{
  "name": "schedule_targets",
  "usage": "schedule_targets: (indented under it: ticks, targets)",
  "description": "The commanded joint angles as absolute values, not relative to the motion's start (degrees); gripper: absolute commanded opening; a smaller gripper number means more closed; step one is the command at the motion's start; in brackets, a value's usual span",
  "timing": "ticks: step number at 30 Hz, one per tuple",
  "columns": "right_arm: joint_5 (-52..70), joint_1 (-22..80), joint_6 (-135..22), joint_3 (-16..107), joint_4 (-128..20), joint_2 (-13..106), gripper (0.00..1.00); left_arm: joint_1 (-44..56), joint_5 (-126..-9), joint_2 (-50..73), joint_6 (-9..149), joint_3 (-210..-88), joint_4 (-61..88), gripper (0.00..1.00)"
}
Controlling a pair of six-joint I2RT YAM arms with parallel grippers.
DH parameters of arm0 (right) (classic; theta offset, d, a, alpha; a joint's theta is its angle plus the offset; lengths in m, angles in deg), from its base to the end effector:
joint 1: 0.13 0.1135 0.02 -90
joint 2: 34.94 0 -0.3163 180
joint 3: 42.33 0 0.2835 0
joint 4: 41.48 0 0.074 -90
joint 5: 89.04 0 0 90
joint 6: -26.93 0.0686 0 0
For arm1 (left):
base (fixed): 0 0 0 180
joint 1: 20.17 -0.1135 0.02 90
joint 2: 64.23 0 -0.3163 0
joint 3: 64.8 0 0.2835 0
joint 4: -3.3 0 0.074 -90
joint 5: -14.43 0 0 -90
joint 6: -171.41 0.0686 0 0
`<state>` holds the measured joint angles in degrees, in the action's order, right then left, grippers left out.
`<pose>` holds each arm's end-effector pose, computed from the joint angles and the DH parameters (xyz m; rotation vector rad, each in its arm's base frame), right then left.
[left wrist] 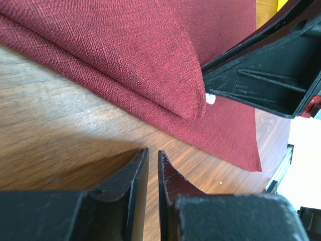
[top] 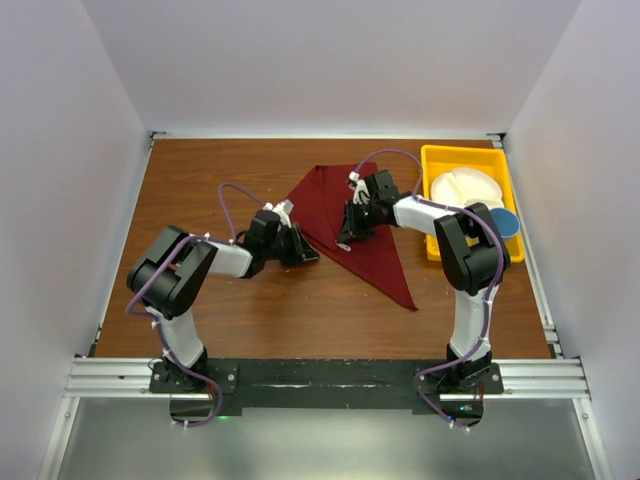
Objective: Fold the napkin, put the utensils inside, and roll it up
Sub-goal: Fold the napkin
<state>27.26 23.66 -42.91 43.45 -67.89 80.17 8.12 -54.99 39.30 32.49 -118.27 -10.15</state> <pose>0.4248 0.2205 0.1490 -0.2719 2.6157 0.8708 0.3293 -0.2046 0.1212 -0.2141 2.3990 -1.0928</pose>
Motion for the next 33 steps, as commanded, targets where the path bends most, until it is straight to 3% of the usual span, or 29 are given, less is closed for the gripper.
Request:
schedule_targets:
  ticks: [1, 16, 19, 21, 23, 28, 33]
  targets:
    - [29.7, 24.65, -42.24, 42.14, -65.91, 76.94, 0.21, 8.66, -55.79, 40.19, 32.72, -119.99, -11.38, 0.18]
    - [26.81, 25.18, -44.17, 44.67, -69.86, 75.19, 0.22, 8.92, -56.14, 37.74, 34.03, -119.03, -10.85, 0.2]
    - [15.41, 25.1, -43.22, 48.8, -79.59, 71.69, 0.35, 8.92, -57.28, 31.59, 36.31, -117.27, -8.22, 0.26]
    - [7.05, 25.01, -41.46, 48.82, -85.49, 68.35, 0.5, 9.01, -58.34, 24.57, 38.68, -115.6, -4.37, 0.36]
    - [3.79, 25.1, -40.41, 45.67, -88.31, 61.5, 0.63, 9.01, -59.92, 16.92, 40.27, -114.38, -1.72, 0.47]
    - [-3.16, 25.01, -32.68, 31.28, -90.6, 45.77, 0.83, 8.92, -62.03, 4.45, 42.22, -115.07, 5.93, 0.54]
    - [-5.81, 24.66, -20.57, 23.08, -97.19, 33.01, 0.85, 9.01, -62.91, -1.2, 41.51, -116.04, 7.43, 0.54]
